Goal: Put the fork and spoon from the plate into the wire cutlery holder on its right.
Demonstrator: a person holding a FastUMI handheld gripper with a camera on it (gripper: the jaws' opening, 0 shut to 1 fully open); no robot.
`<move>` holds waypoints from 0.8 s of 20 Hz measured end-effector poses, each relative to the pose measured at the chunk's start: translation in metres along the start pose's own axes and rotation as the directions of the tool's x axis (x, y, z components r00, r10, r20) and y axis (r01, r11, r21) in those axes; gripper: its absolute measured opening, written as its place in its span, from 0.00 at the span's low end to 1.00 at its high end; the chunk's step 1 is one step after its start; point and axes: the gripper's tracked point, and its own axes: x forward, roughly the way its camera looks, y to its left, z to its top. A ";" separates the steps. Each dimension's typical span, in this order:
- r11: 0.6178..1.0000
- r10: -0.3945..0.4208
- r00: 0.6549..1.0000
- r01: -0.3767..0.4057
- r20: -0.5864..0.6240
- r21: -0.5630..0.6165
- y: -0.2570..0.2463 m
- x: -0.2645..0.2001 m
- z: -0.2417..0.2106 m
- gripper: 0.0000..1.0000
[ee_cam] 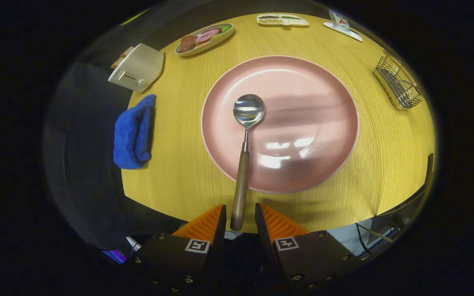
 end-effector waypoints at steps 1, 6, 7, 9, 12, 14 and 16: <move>1.000 0.000 1.000 0.000 -0.001 -0.001 0.000 0.002 0.000 0.43; 1.000 0.001 1.000 -0.001 -0.012 0.004 -0.001 0.012 0.003 0.43; 1.000 0.001 1.000 -0.001 -0.017 0.007 -0.001 0.014 0.003 0.43; 1.000 -0.002 1.000 0.002 -0.024 0.000 -0.003 0.019 0.002 0.43; 1.000 0.011 0.999 -0.011 -0.038 0.006 -0.001 0.018 0.000 0.22; 1.000 -0.009 1.000 0.009 -0.026 0.011 -0.005 -0.004 0.006 0.23; 1.000 0.026 0.999 -0.026 -0.028 0.011 0.001 0.014 -0.001 0.08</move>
